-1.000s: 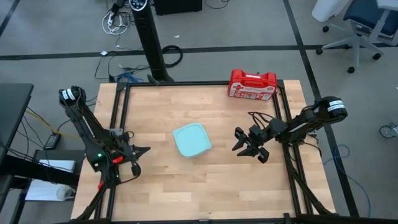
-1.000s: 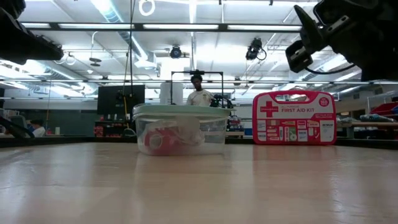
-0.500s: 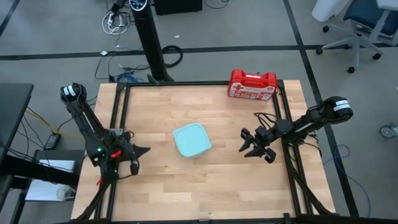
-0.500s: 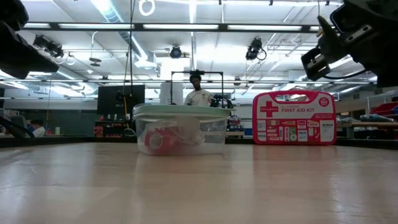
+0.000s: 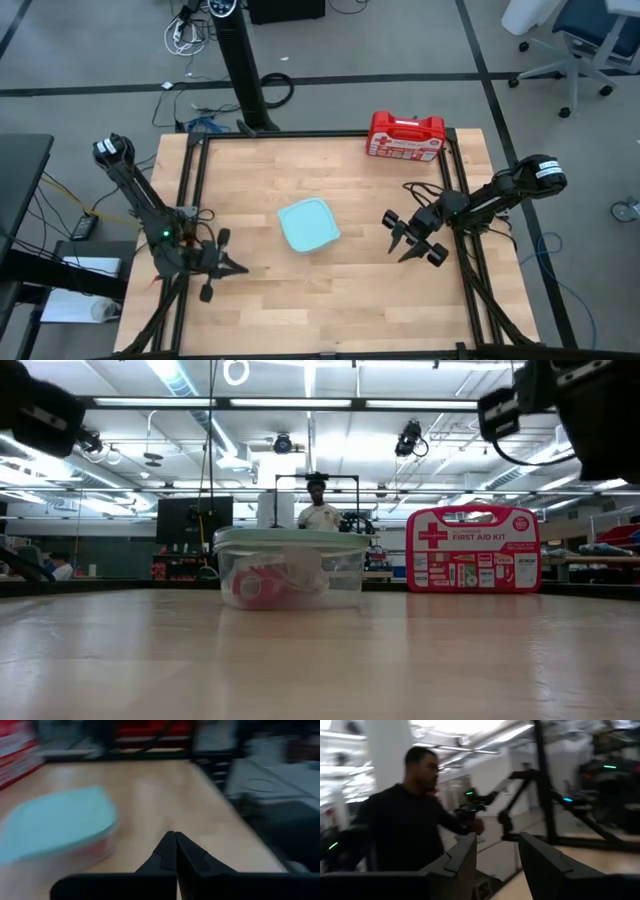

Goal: Roll bandage
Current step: Return to Home Position

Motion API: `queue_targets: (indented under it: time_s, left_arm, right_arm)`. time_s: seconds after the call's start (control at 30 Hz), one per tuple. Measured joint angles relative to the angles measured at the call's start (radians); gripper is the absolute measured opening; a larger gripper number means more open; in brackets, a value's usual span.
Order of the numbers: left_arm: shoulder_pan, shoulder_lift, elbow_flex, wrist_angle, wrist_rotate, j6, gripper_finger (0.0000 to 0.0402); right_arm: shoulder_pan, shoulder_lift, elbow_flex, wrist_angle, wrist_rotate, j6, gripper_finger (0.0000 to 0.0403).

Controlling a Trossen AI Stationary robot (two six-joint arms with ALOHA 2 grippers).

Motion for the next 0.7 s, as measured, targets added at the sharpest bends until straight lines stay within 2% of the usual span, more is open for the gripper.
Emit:
queue_targets:
  time_s: [0.17,0.33,0.5,0.7]
  left_arm:
    - [0.098,0.000,-0.028,0.182,0.294,0.183,0.0000]
    - [0.194,-0.018,-0.087,0.315,0.553,0.188,0.0000]
    - [0.284,-0.043,-0.222,0.528,0.718,0.156,0.0000]
    - [0.366,-0.050,-0.233,0.499,0.797,0.109,0.0000]
  right_arm:
    - [0.005,0.000,0.032,-0.002,-0.119,-0.030,0.0148]
    - [0.005,0.000,0.033,-0.012,-0.123,-0.031,0.0148]
    - [0.005,0.000,0.033,-0.014,-0.122,-0.030,0.0148]
    - [0.005,0.000,0.034,-0.013,-0.120,-0.031,0.0148]
